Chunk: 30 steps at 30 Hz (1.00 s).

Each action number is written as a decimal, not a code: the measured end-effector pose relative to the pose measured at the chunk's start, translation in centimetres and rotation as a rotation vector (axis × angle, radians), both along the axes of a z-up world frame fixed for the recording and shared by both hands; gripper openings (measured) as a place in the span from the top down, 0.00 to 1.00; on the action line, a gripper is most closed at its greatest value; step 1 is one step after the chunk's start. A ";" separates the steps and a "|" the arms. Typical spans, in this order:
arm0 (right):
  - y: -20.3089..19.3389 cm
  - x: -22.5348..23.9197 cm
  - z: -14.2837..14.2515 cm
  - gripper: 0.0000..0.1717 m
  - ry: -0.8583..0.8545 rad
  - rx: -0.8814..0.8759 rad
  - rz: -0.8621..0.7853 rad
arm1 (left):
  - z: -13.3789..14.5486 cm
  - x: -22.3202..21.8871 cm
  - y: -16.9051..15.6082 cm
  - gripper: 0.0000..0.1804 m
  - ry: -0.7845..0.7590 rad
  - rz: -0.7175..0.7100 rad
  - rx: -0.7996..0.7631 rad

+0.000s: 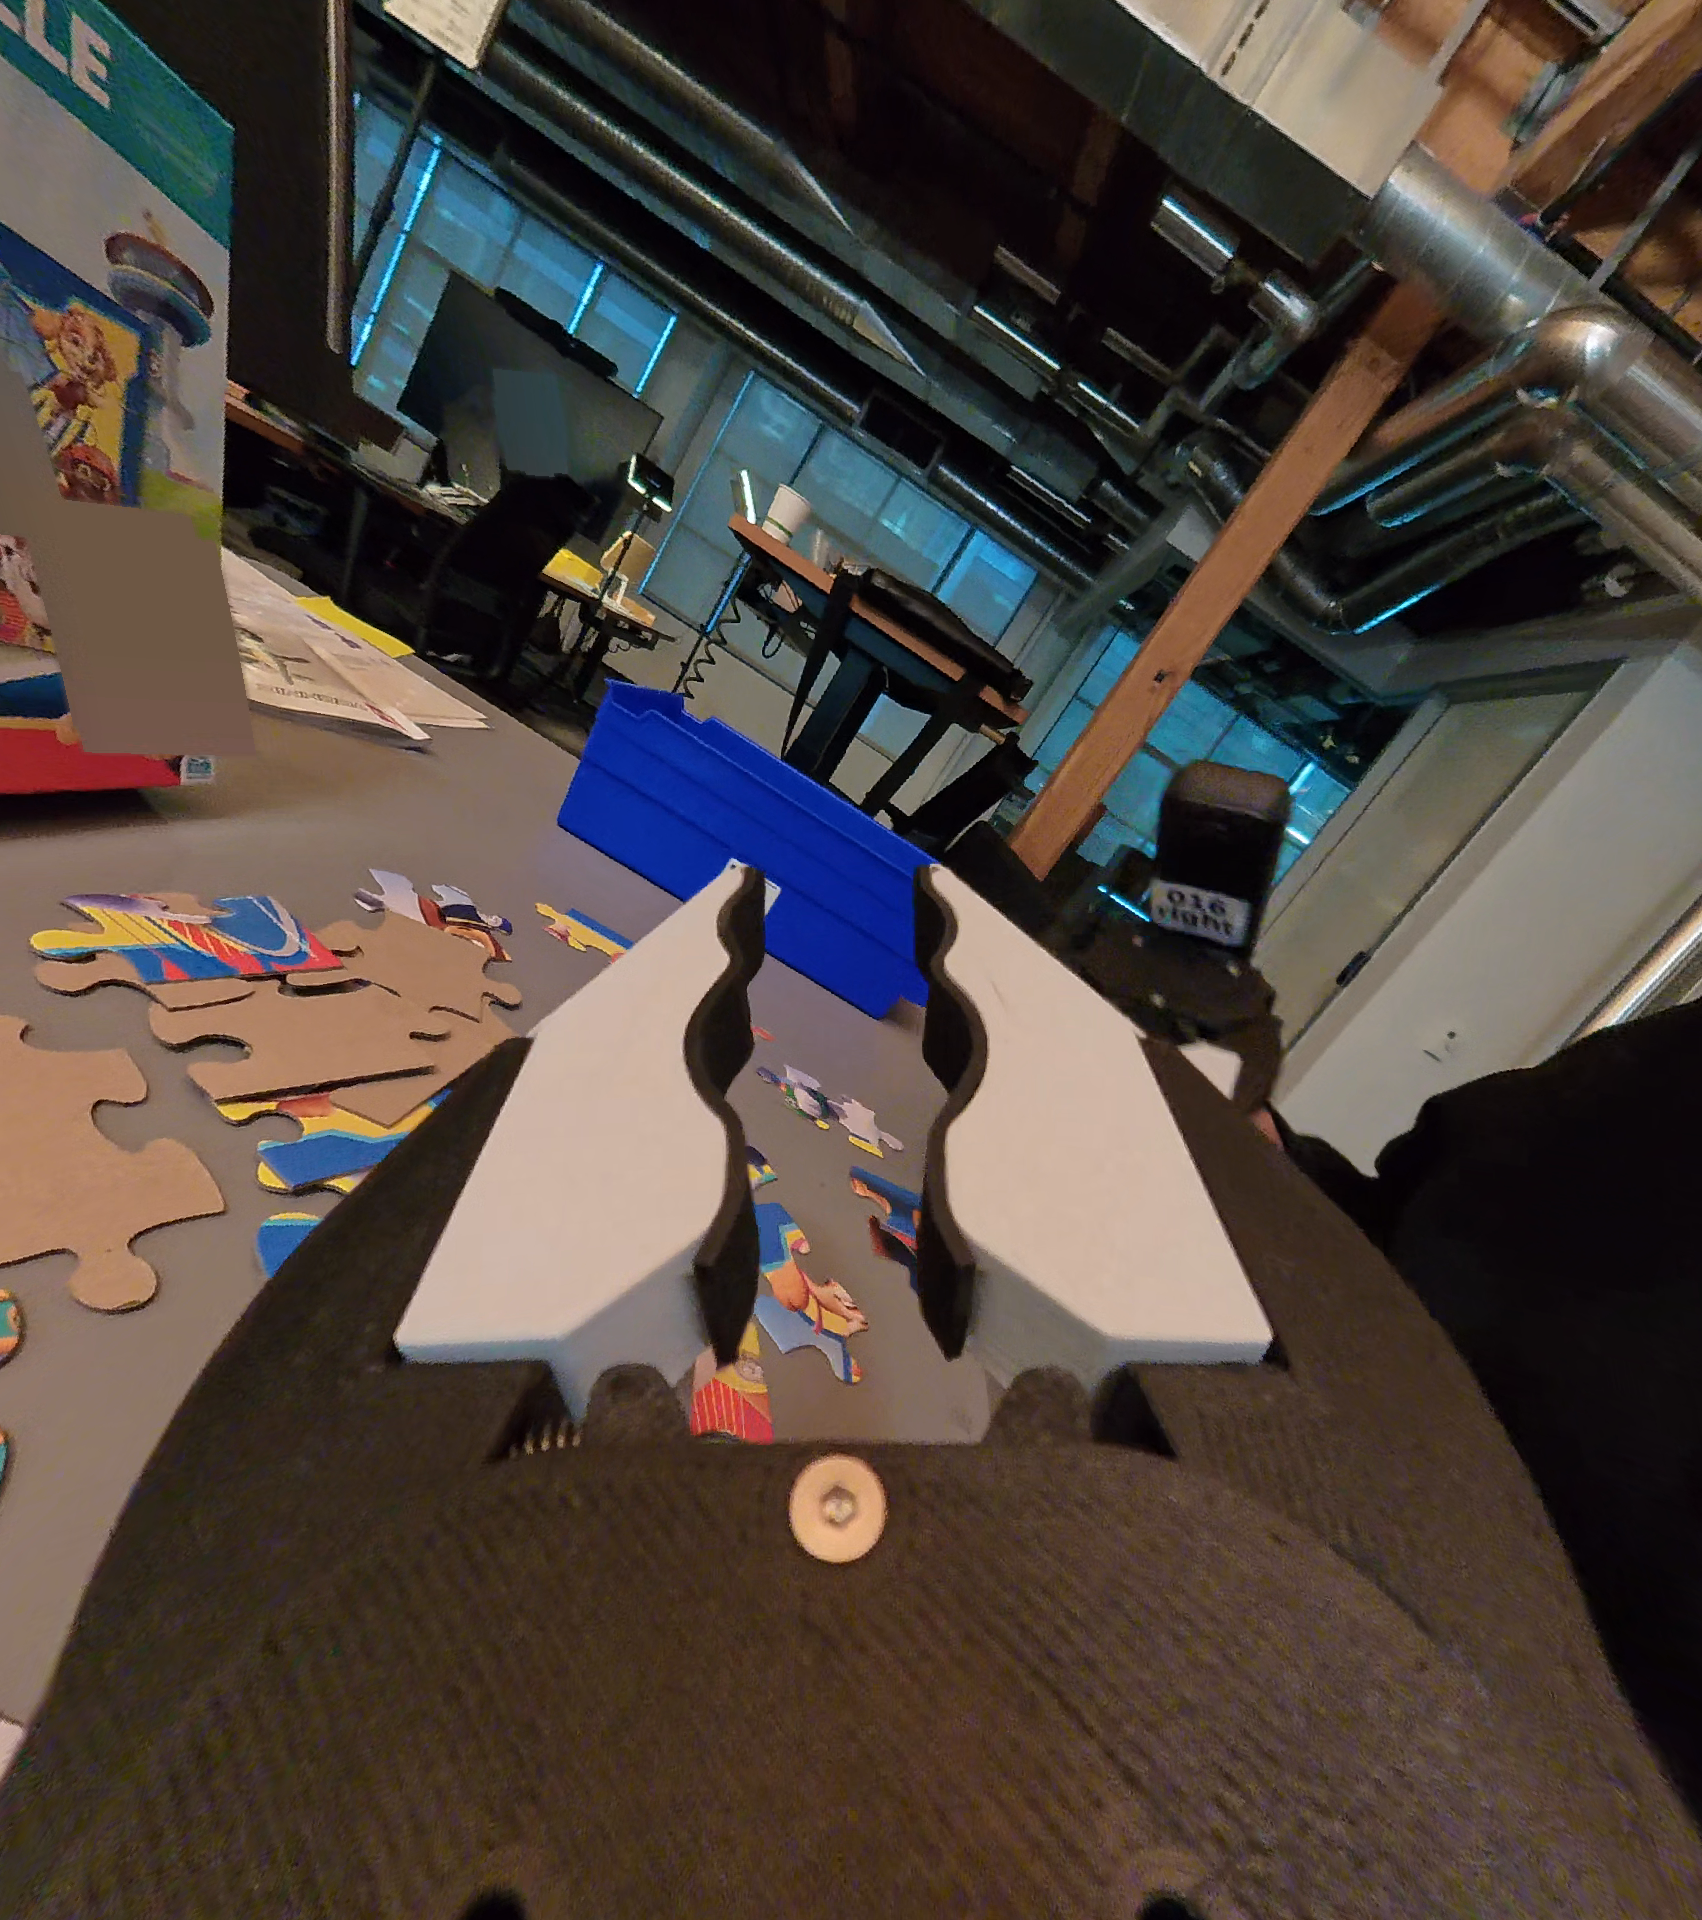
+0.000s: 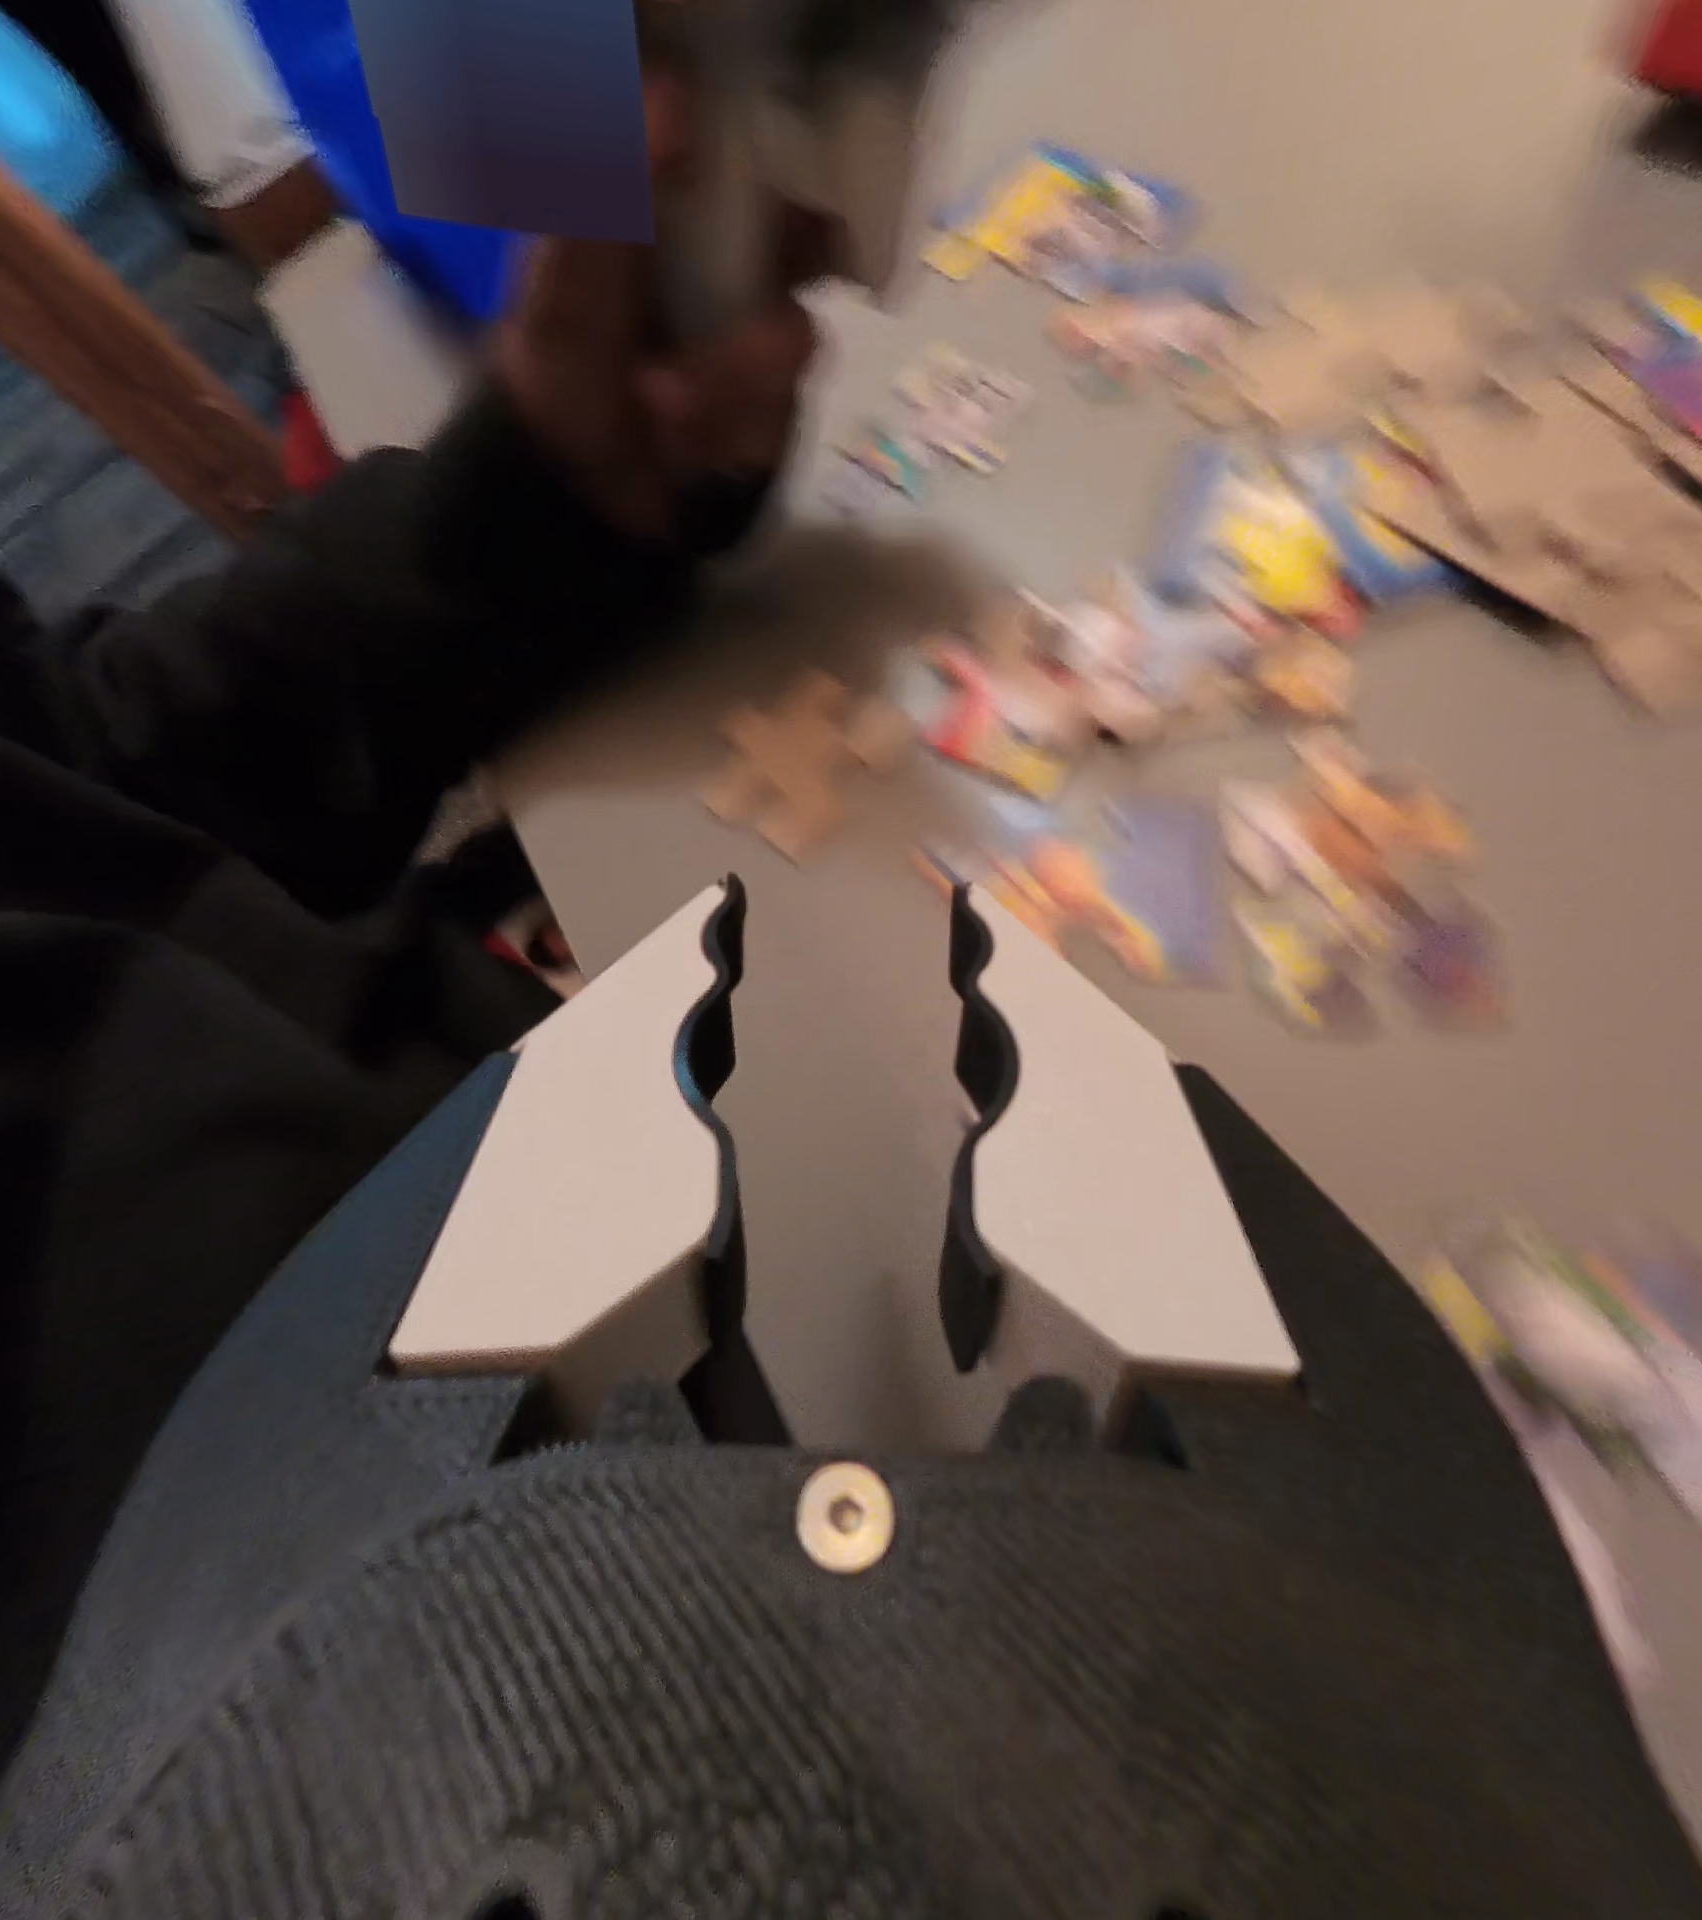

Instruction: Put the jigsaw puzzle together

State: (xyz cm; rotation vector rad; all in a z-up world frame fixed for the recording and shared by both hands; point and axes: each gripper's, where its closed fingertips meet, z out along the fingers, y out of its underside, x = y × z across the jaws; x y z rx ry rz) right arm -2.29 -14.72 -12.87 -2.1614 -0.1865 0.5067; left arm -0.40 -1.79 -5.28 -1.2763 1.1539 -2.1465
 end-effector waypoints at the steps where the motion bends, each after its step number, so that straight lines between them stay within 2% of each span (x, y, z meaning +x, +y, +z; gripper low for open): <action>1: 1.2 -1.5 -0.6 0.78 -0.016 0.007 0.024 | 0.0 0.0 0.1 0.85 -0.002 0.009 0.005; 6: 6.0 -5.9 -4.3 0.70 -0.222 0.000 0.111 | 0.2 -0.3 0.7 0.86 -0.013 0.041 0.011; 9: 5.7 -7.5 -6.2 0.66 -0.278 -0.067 0.181 | 0.4 -0.6 1.2 0.86 -0.020 0.057 0.016; 12: 4.2 -8.9 -5.9 0.70 -0.193 -0.102 0.198 | 0.6 -0.9 1.6 0.86 -0.034 0.061 -0.009; 15: 1.6 -11.1 -5.3 0.72 0.001 -0.196 0.250 | 0.7 -0.9 1.7 0.86 -0.037 0.058 -0.019; 17: 0.1 -11.9 -5.1 0.73 0.038 -0.216 0.281 | 0.5 -0.8 1.5 0.87 -0.030 0.060 -0.007; 22: -0.3 -12.4 -3.2 0.71 -0.136 0.043 0.297 | 0.3 -0.6 1.3 0.87 -0.019 0.066 0.012; 27: -0.7 -12.2 -6.2 0.67 -0.471 0.071 0.379 | 0.3 -0.6 1.4 0.88 -0.018 0.082 0.021; 30: -0.8 -11.3 -6.8 0.74 -0.649 0.137 0.391 | 0.3 -0.6 1.5 0.88 -0.019 0.087 0.024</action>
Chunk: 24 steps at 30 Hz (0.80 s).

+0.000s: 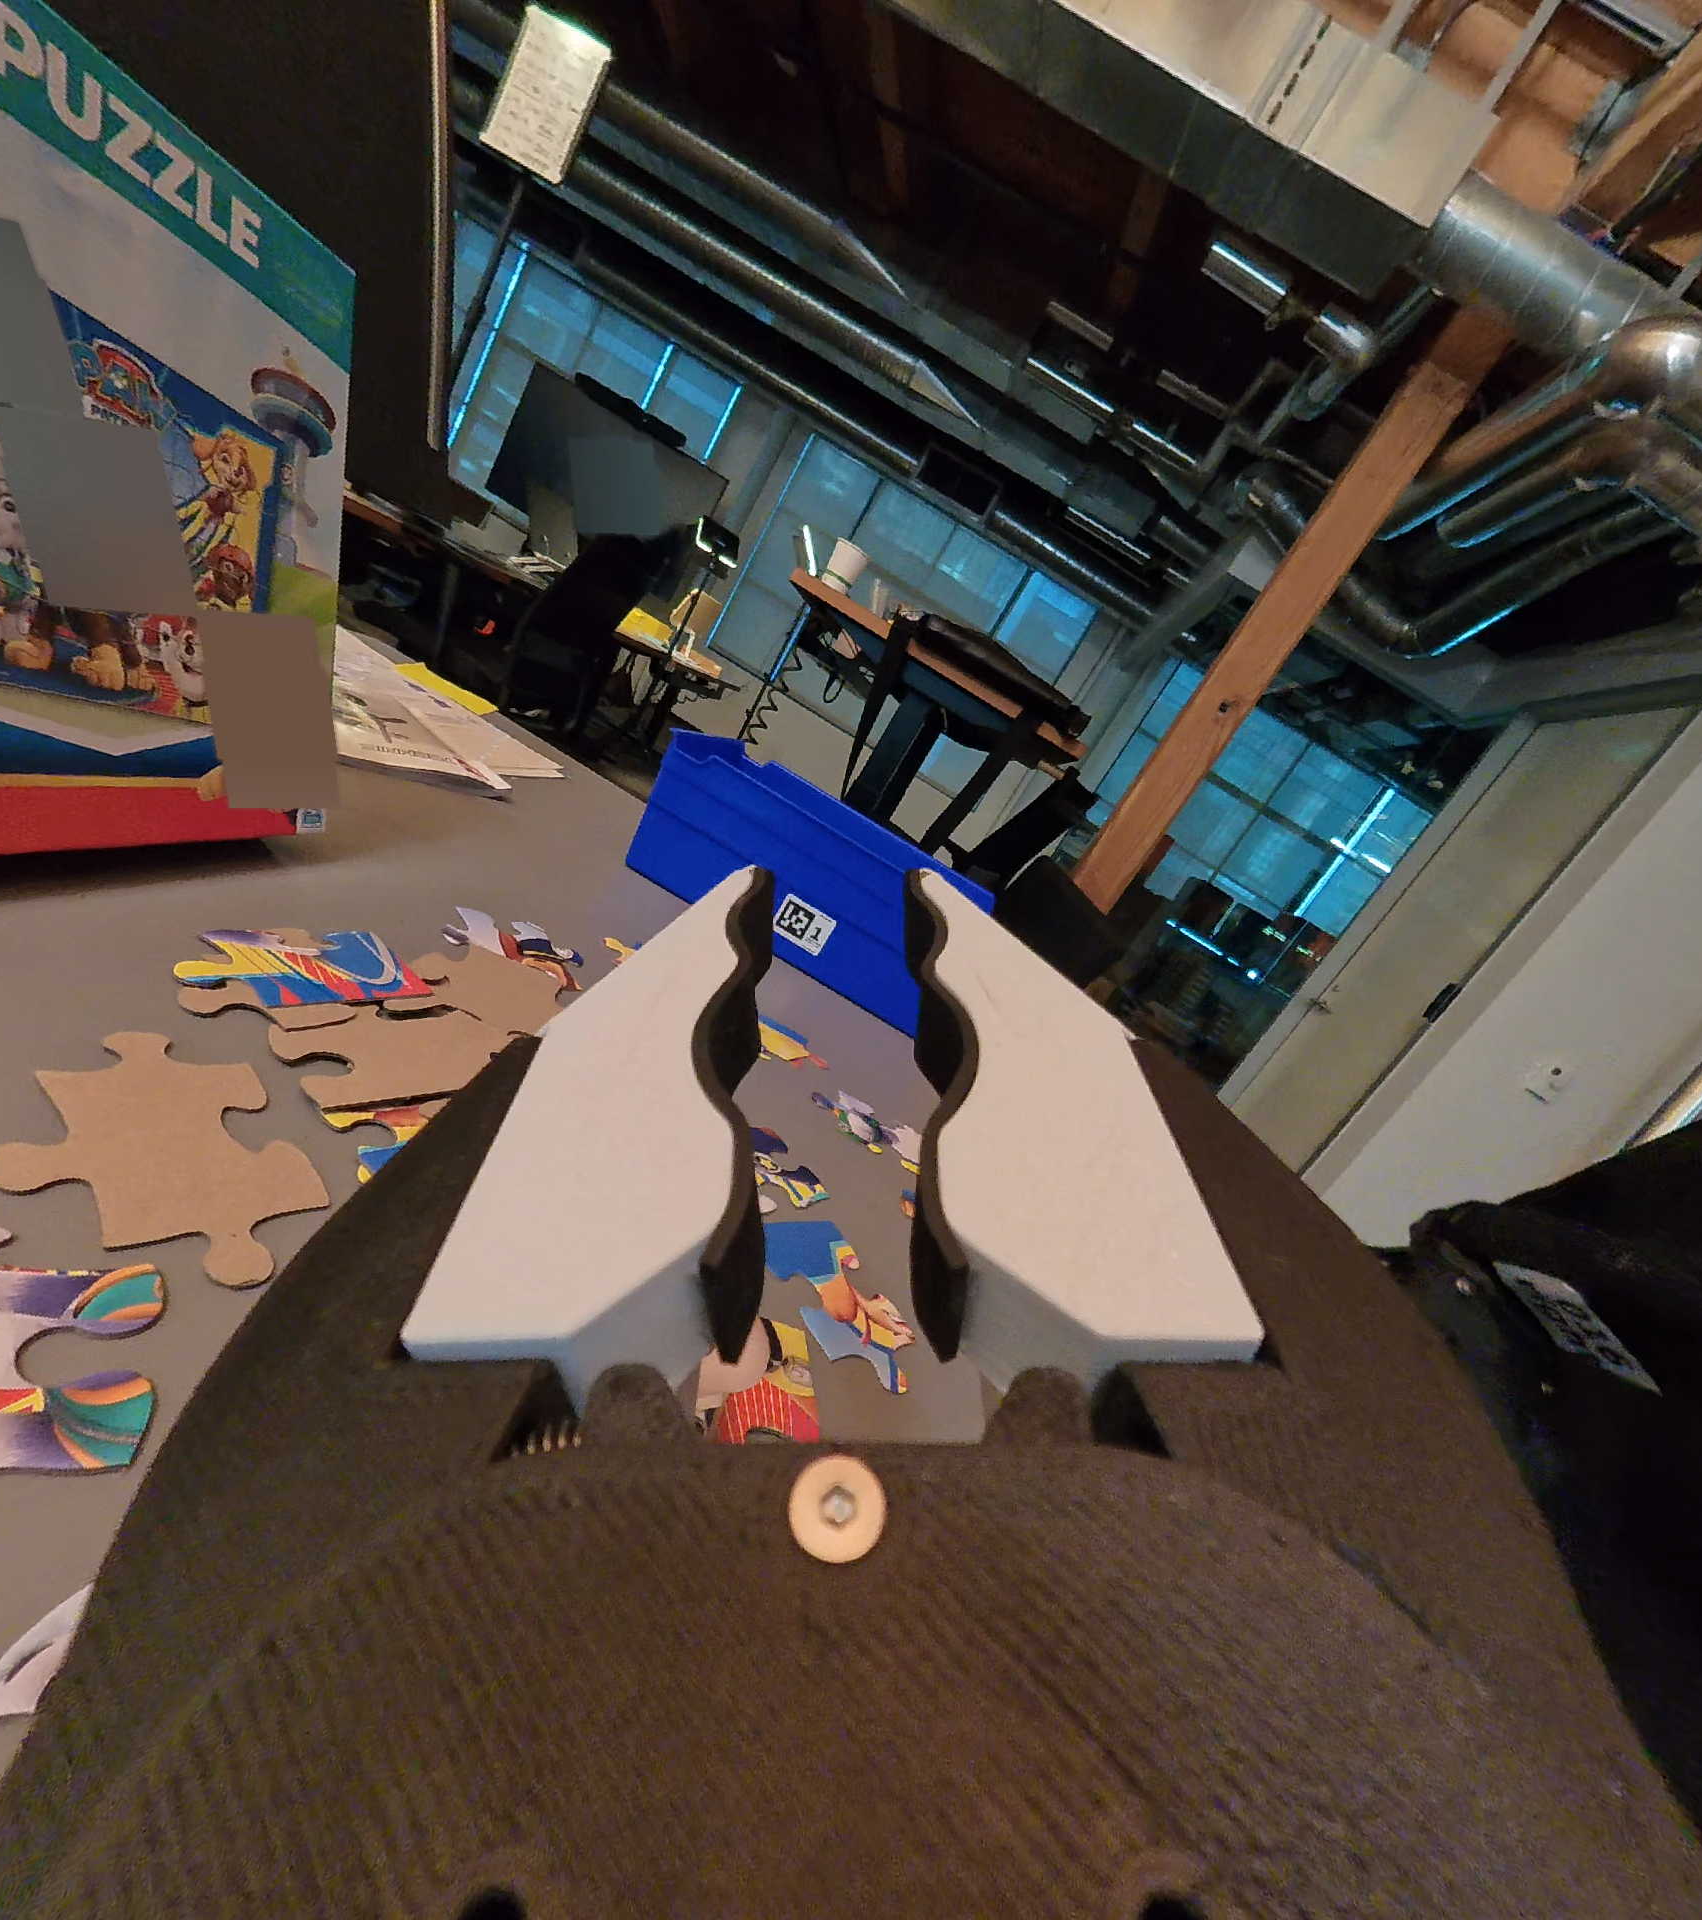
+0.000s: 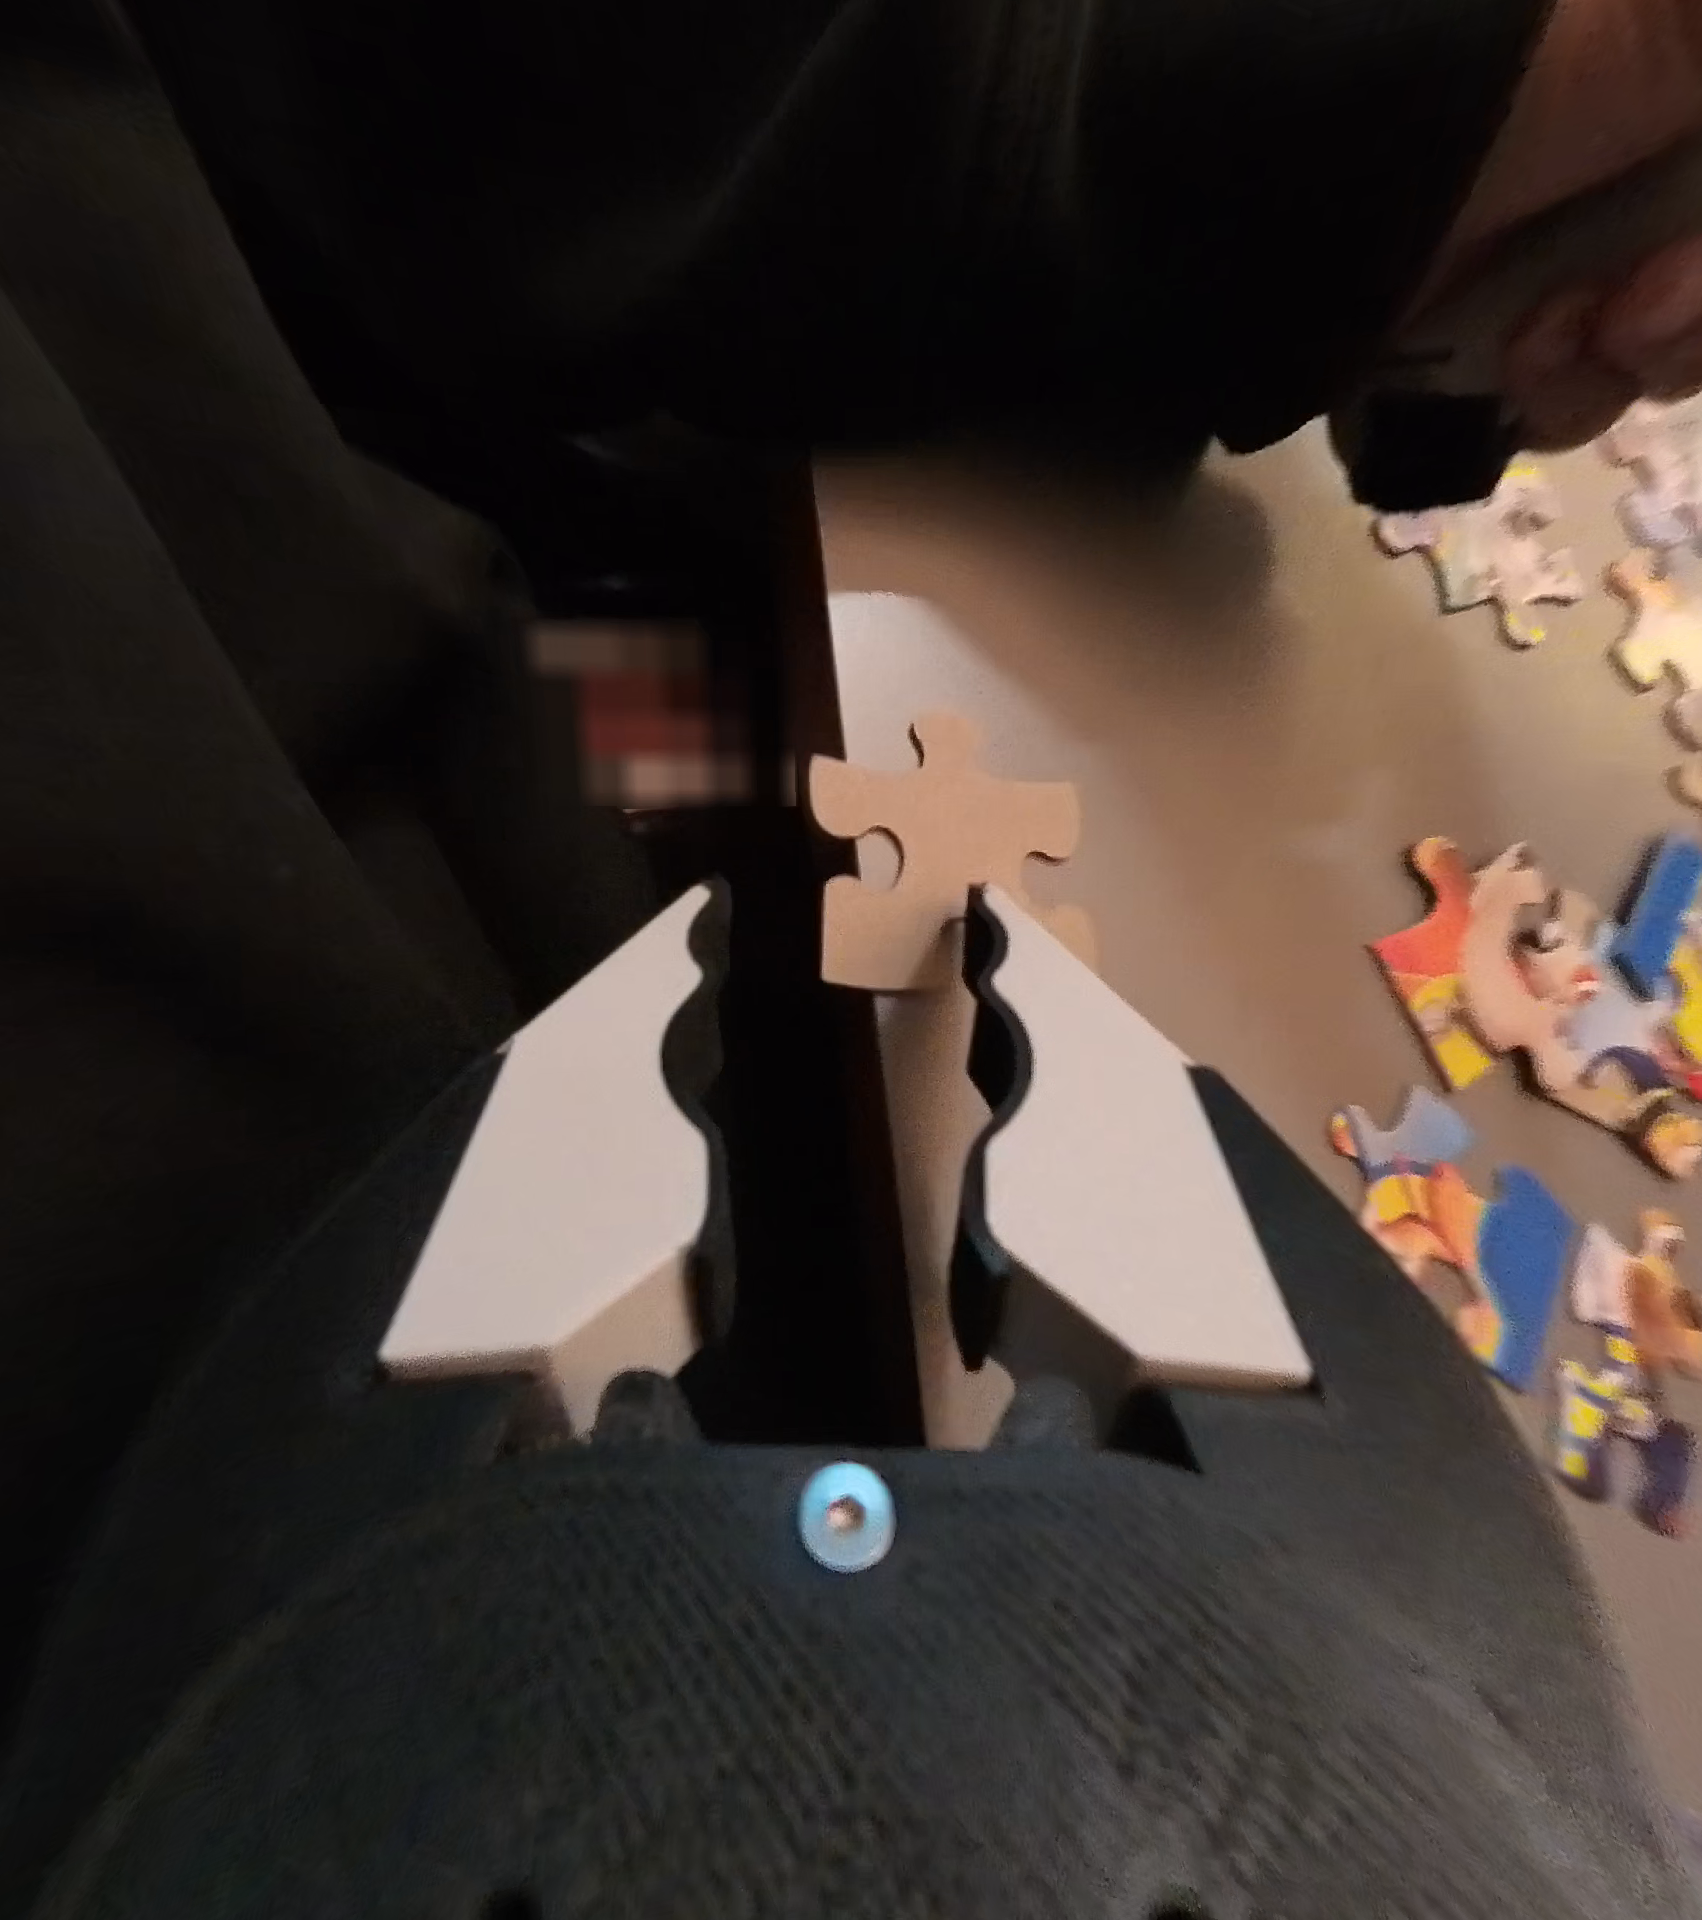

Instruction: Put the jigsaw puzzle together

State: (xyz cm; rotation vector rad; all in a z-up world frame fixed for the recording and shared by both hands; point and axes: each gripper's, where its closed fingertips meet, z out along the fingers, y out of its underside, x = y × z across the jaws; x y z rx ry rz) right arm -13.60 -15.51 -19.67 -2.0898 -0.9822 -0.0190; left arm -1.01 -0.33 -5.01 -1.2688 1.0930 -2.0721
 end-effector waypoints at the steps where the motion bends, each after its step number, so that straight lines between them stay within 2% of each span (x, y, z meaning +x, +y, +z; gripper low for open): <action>1: 0.0 0.2 0.0 0.77 -0.041 0.032 0.008 | 0.0 0.0 0.0 0.88 0.000 -0.001 -0.001; 4: 0.0 0.3 0.0 0.90 -0.119 0.076 0.026 | 0.0 0.0 0.0 0.88 0.002 0.002 0.003; 8: -0.4 -0.5 1.3 0.96 -0.139 0.138 0.060 | 0.0 0.0 0.2 0.88 -0.003 0.008 -0.001; 11: 0.3 -0.4 4.1 0.99 0.035 0.179 -0.014 | 0.1 -0.1 0.2 0.88 -0.008 0.006 -0.010; 14: 1.8 1.6 6.6 1.00 0.358 0.139 -0.197 | 0.1 -0.2 0.3 0.88 -0.010 0.011 -0.010; 16: 2.6 3.8 6.7 1.00 0.619 0.022 -0.368 | 0.2 -0.2 0.4 0.88 -0.012 0.012 -0.013; 18: 3.0 5.2 6.1 1.00 0.831 -0.101 -0.459 | 0.2 -0.2 0.4 0.88 -0.013 0.010 -0.018; 20: 3.2 6.9 4.9 1.00 0.877 -0.151 -0.527 | 0.2 -0.2 0.4 0.88 -0.014 0.009 -0.020; 24: 2.8 9.9 4.0 0.86 0.757 -0.107 -0.606 | 0.2 -0.2 0.5 0.88 -0.015 0.007 -0.028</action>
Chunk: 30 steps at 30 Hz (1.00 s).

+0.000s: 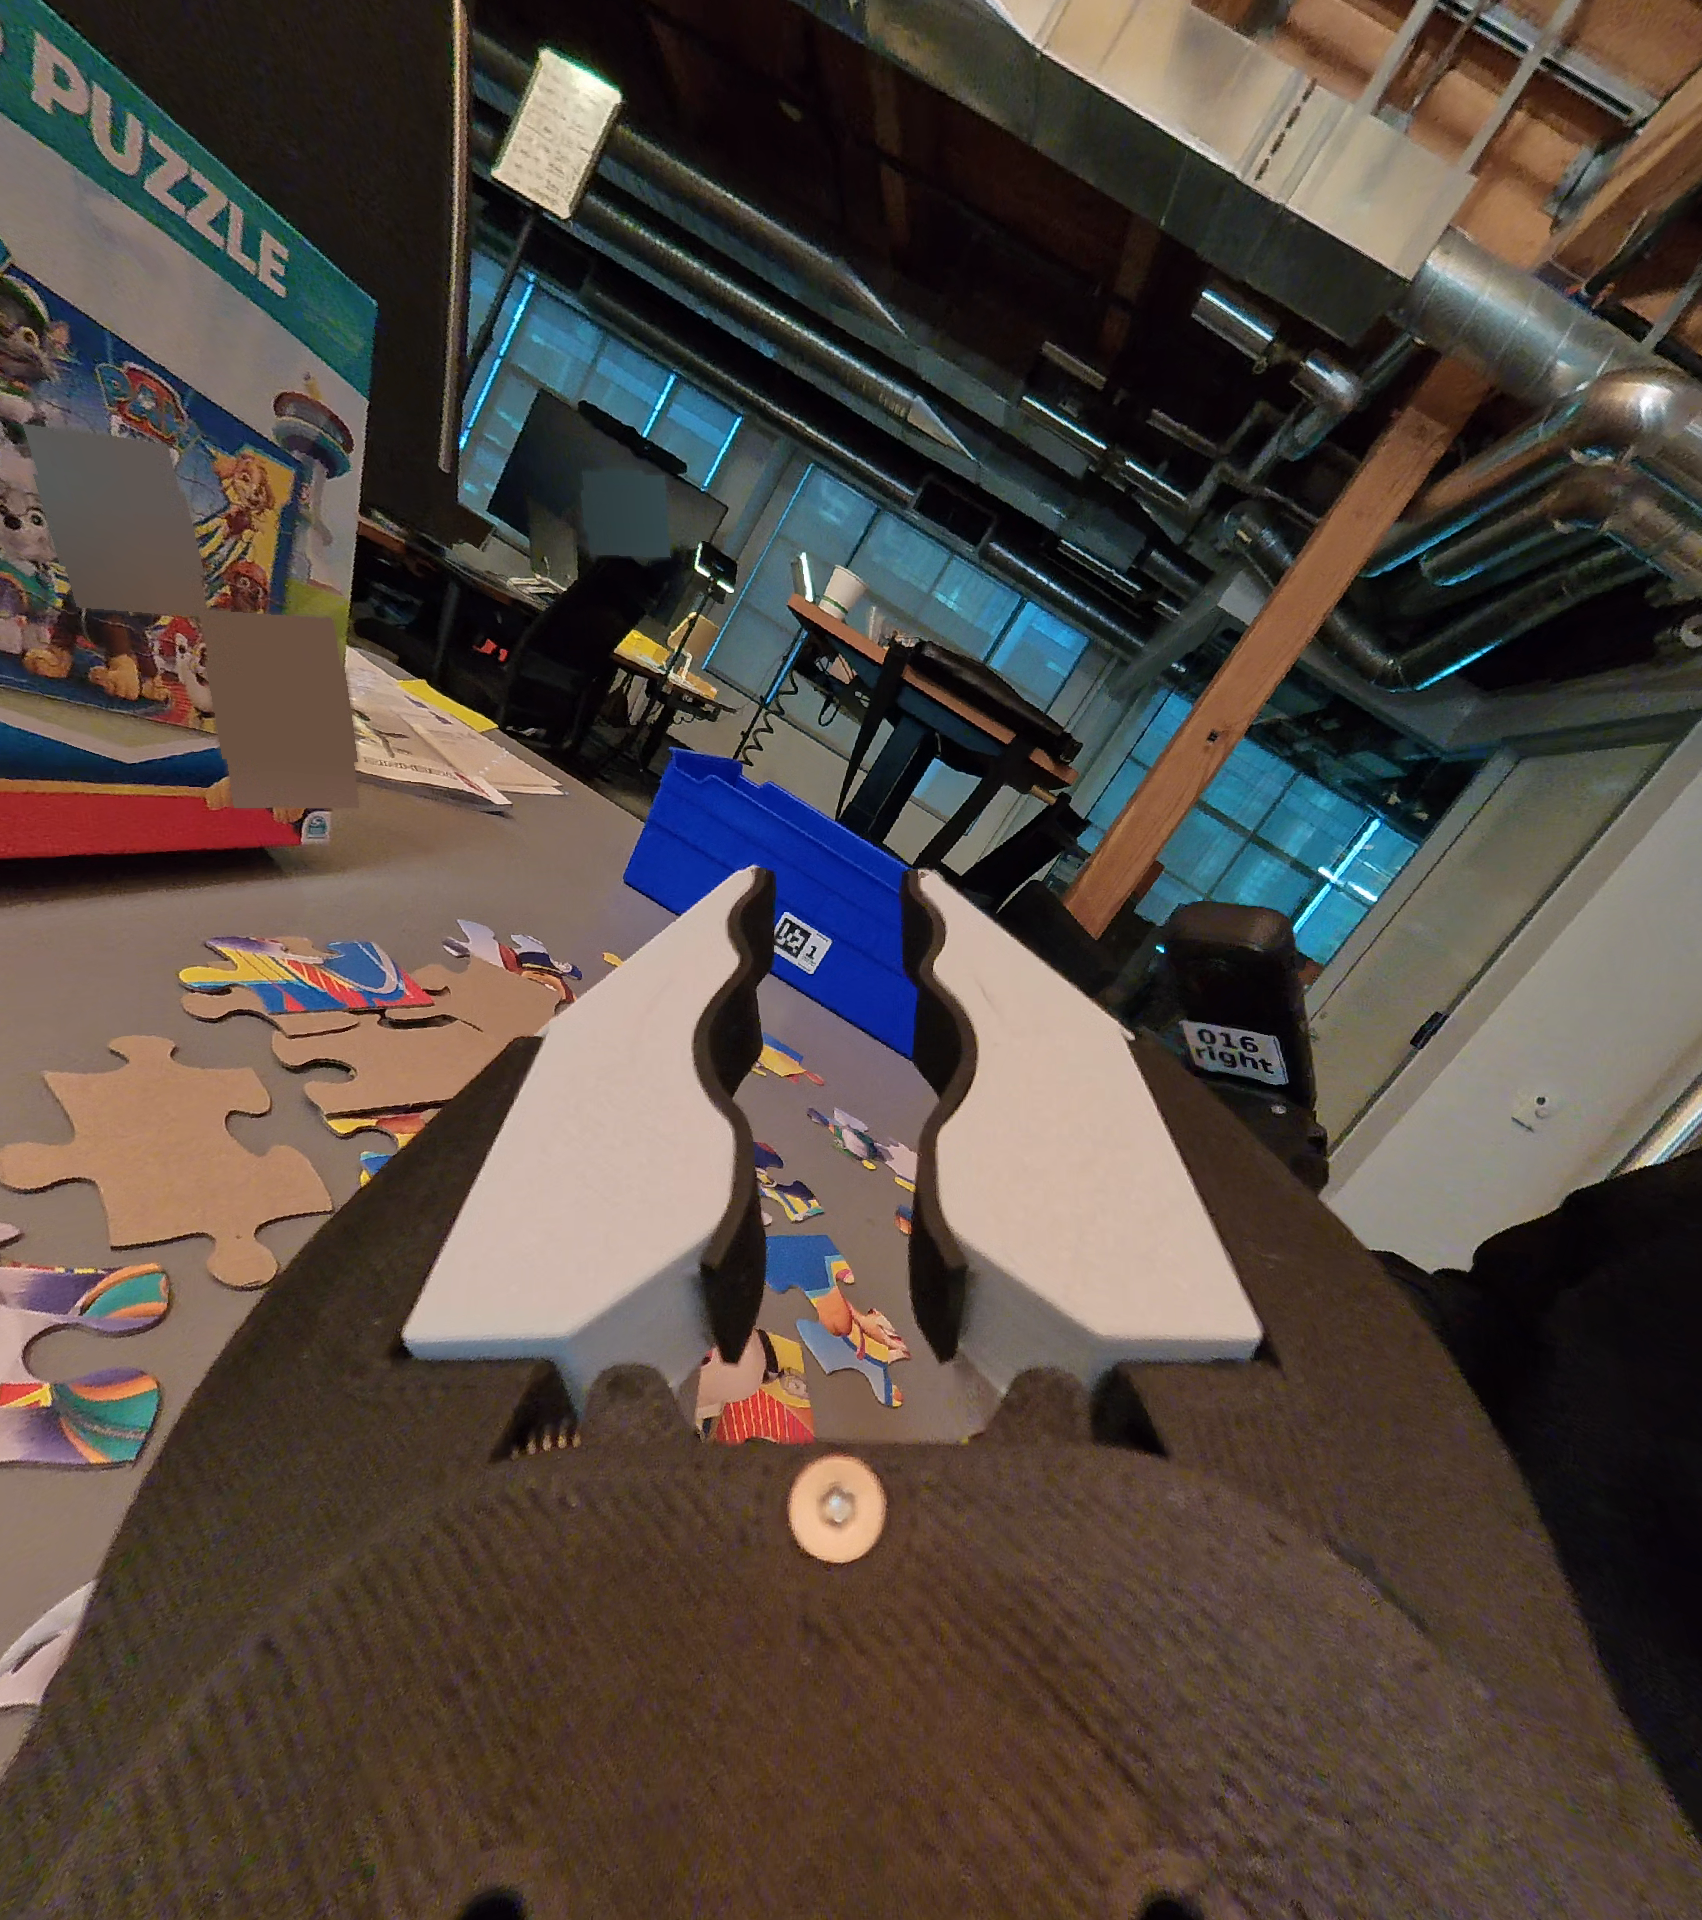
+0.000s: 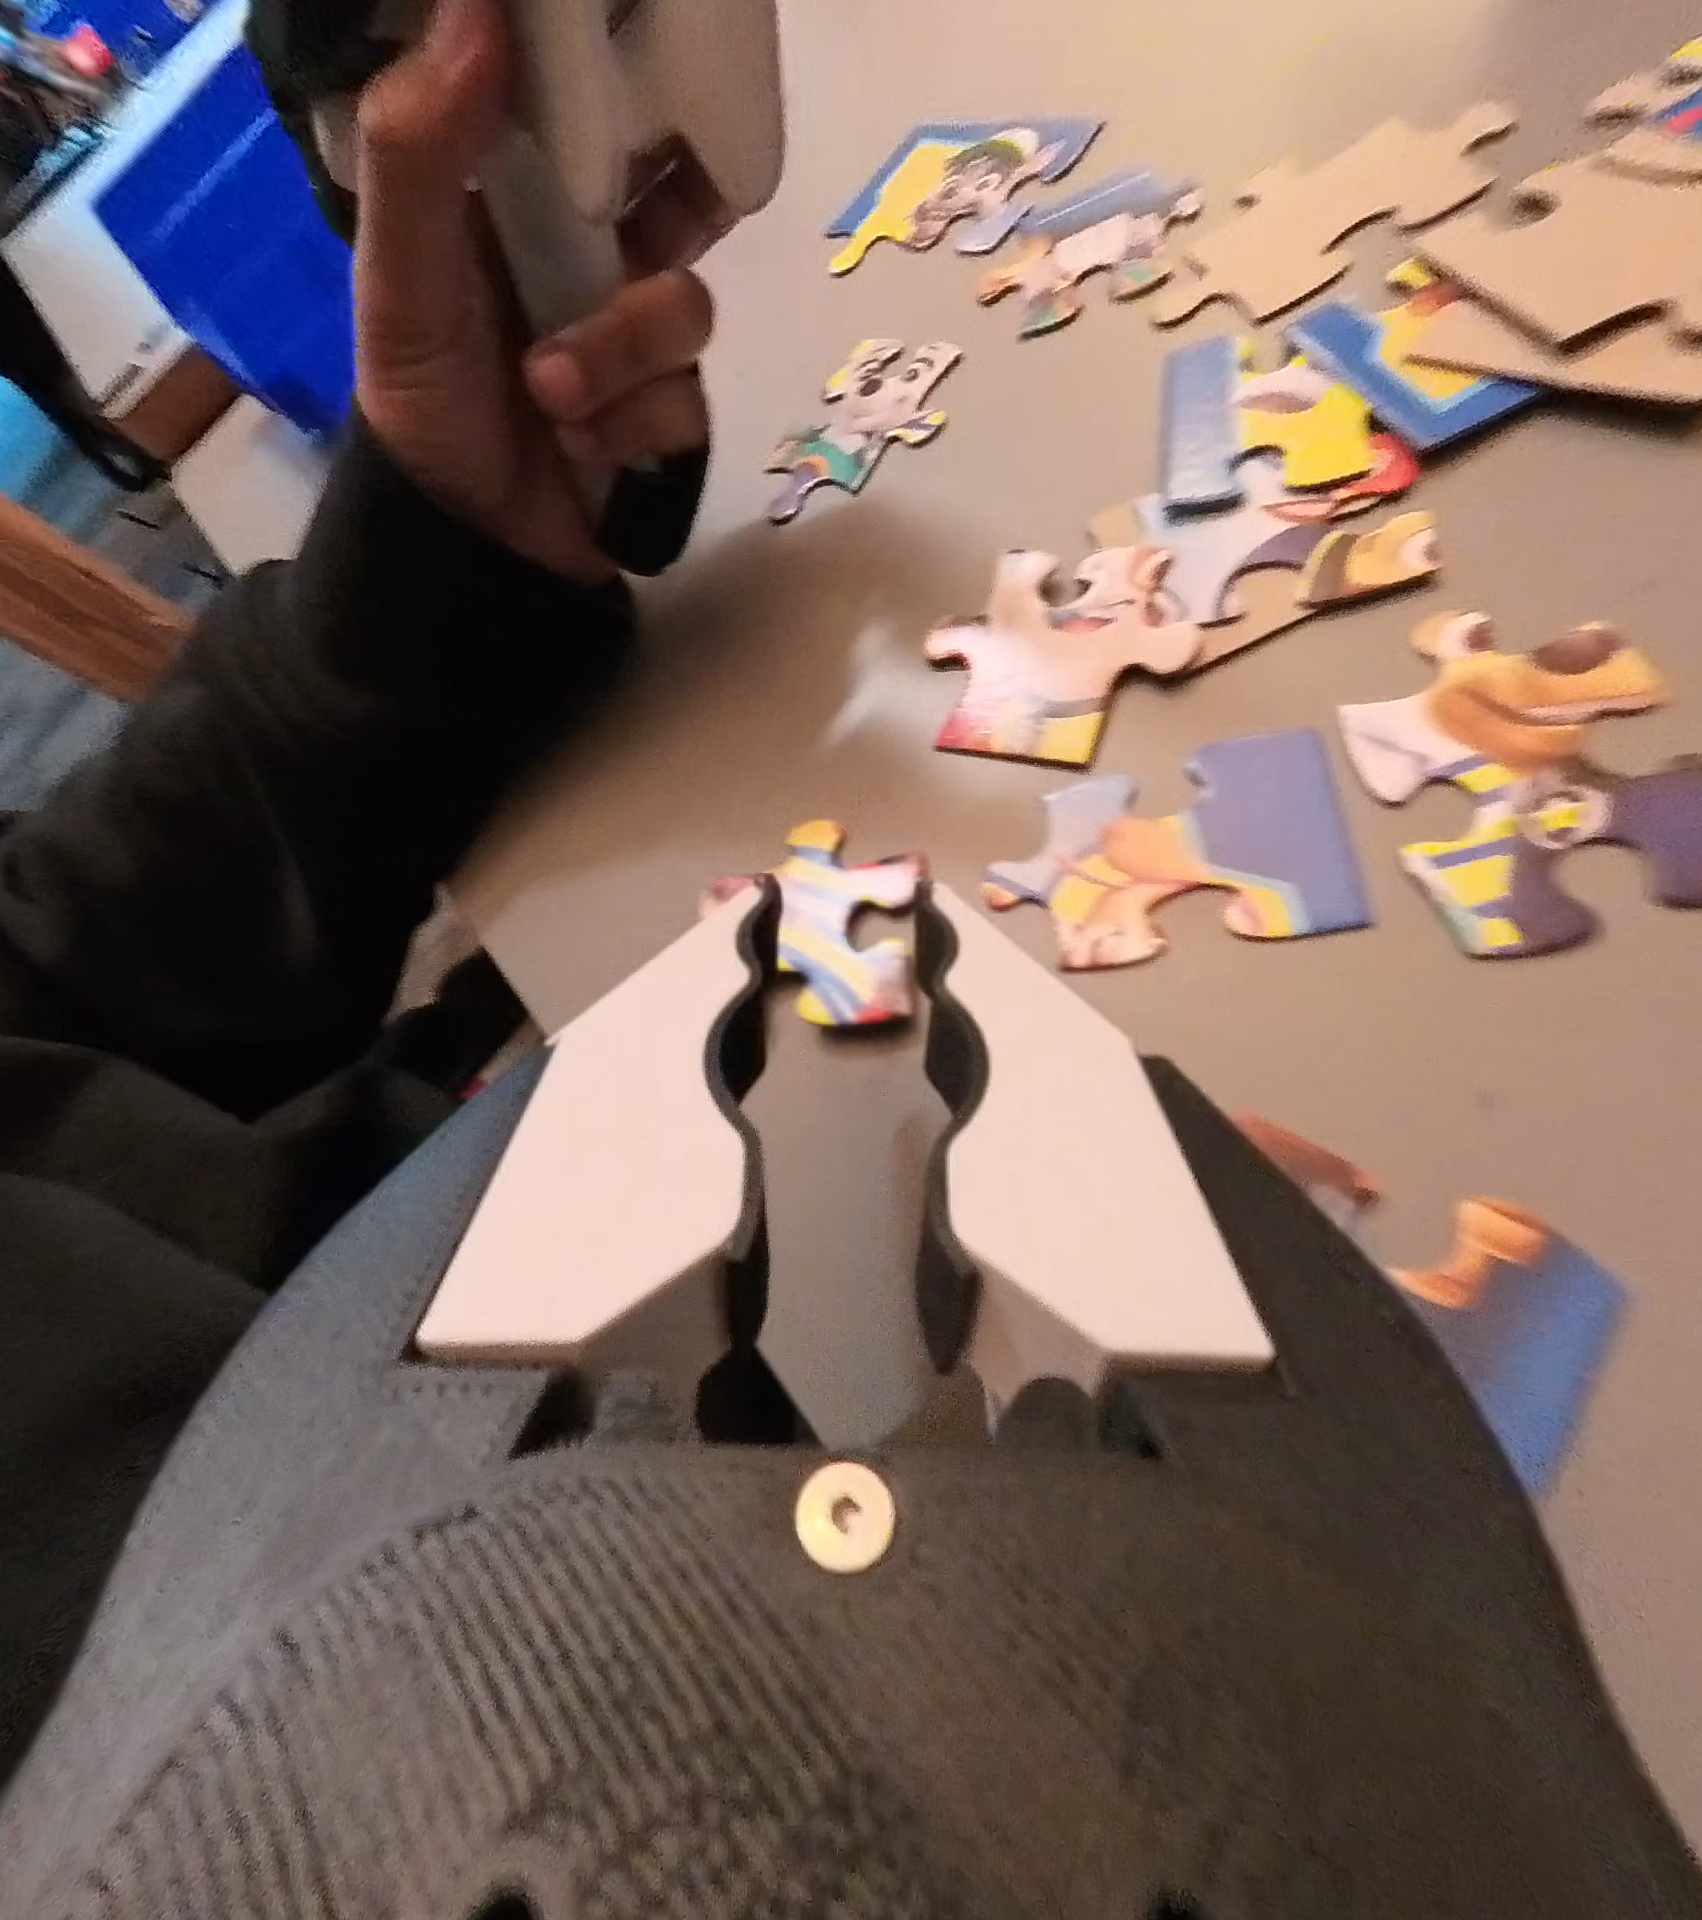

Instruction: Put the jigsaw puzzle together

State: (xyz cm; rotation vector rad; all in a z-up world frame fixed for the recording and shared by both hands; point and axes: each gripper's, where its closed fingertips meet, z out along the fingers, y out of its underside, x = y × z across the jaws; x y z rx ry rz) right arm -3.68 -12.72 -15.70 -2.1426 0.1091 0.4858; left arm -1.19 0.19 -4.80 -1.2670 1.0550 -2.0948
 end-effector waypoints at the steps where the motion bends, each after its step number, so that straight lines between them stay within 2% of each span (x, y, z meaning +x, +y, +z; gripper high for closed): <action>1: -0.2 0.6 0.1 0.84 -0.036 0.003 -0.008 | 0.0 0.0 0.0 0.88 0.000 -0.002 -0.003; 5: -0.5 1.6 0.9 0.82 -0.135 0.052 0.000 | -0.1 0.1 -0.1 0.88 0.005 -0.007 -0.007; 8: -0.5 1.6 0.4 0.82 -0.200 0.044 0.026 | -0.2 0.2 -0.1 0.88 0.009 -0.004 -0.005; 12: 0.1 1.7 0.8 0.81 -0.226 0.069 0.048 | -0.2 0.3 0.0 0.88 0.012 0.002 -0.003; 17: 2.4 3.1 2.6 0.79 -0.278 0.109 0.060 | -0.3 0.3 0.0 0.88 0.013 0.006 -0.001; 20: 5.0 4.6 2.5 0.76 -0.349 0.082 0.062 | -0.3 0.3 0.1 0.88 0.012 0.014 0.003; 25: 9.2 7.3 -0.3 0.77 -0.335 -0.088 0.056 | -0.1 0.1 0.5 0.88 0.000 0.020 -0.011; 30: 9.7 8.7 -3.3 0.77 -0.338 -0.216 0.050 | 0.2 -0.1 0.6 0.88 -0.012 0.016 -0.026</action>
